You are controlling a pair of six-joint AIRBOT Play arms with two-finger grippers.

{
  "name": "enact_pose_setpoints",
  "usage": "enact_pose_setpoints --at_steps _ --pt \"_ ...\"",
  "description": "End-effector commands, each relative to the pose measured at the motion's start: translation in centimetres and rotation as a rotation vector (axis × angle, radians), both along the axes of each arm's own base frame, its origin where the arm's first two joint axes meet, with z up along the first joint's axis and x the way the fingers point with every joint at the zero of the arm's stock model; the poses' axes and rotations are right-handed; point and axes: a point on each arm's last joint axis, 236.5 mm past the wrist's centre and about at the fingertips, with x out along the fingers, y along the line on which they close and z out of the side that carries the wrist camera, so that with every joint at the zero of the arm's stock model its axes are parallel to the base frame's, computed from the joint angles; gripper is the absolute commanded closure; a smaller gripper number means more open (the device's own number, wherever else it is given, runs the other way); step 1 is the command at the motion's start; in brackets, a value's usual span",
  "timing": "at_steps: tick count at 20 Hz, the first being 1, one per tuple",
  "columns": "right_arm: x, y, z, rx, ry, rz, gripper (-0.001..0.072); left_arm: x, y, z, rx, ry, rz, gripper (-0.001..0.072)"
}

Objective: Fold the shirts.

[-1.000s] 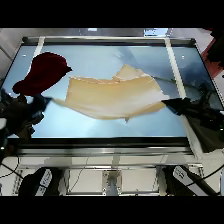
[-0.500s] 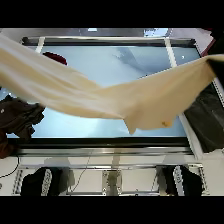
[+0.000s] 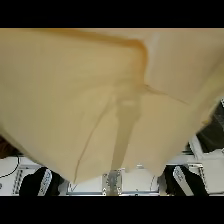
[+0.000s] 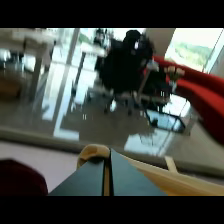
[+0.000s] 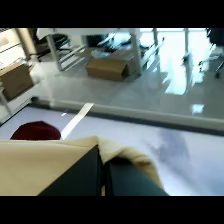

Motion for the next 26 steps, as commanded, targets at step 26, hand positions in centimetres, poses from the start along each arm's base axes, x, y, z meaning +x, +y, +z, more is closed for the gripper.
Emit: enact_pose_setpoints --at_steps 26 --pt "9.5 -3.1 -44.6 -0.235 1.271 0.2 0.0685 13.7 -1.6 -49.6 0.026 1.258 -0.16 0.0694"
